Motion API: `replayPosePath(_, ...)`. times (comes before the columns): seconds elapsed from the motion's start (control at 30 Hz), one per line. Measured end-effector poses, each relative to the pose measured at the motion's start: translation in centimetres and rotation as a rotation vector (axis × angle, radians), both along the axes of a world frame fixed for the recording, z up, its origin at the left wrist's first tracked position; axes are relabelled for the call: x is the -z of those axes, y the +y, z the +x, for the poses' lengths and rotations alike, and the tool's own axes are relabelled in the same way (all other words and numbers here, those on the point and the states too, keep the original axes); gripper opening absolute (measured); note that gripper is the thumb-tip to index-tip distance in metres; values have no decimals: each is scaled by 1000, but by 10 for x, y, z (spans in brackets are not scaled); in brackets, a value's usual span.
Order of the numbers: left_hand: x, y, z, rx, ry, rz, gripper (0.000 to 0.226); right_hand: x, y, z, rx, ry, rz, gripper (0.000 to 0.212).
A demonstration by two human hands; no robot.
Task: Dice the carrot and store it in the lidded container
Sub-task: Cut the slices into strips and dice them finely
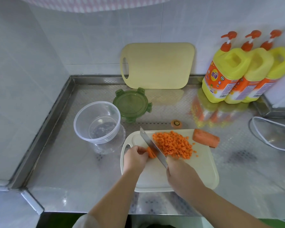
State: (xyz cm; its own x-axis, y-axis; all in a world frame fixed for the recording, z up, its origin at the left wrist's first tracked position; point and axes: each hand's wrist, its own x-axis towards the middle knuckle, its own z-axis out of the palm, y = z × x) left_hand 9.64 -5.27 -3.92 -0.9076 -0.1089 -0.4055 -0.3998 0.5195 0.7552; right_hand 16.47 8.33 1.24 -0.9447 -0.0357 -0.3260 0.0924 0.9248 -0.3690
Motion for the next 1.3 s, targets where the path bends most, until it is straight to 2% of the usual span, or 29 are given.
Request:
replayPosePath(0.13,3,2,1,-23,-48,51,6,-1,-5,3,8,8,4,30)
replayPosePath(0.47,5,6,-2,-77,-68,65,8,0,-13,2,21,-24,20,29)
replayPosePath(1.0,0,4,-3,-96,-121,28,10,13,-18,2,32,-9,55,53)
replayPosePath(1.13,-1,5,-4,-101,-131,38,10,12,-18,-1,29,-12,48,46)
replayPosePath(1.3,-7,5,-4,-66,-111,-8,9,15,-19,-2,-26,-75,145,55)
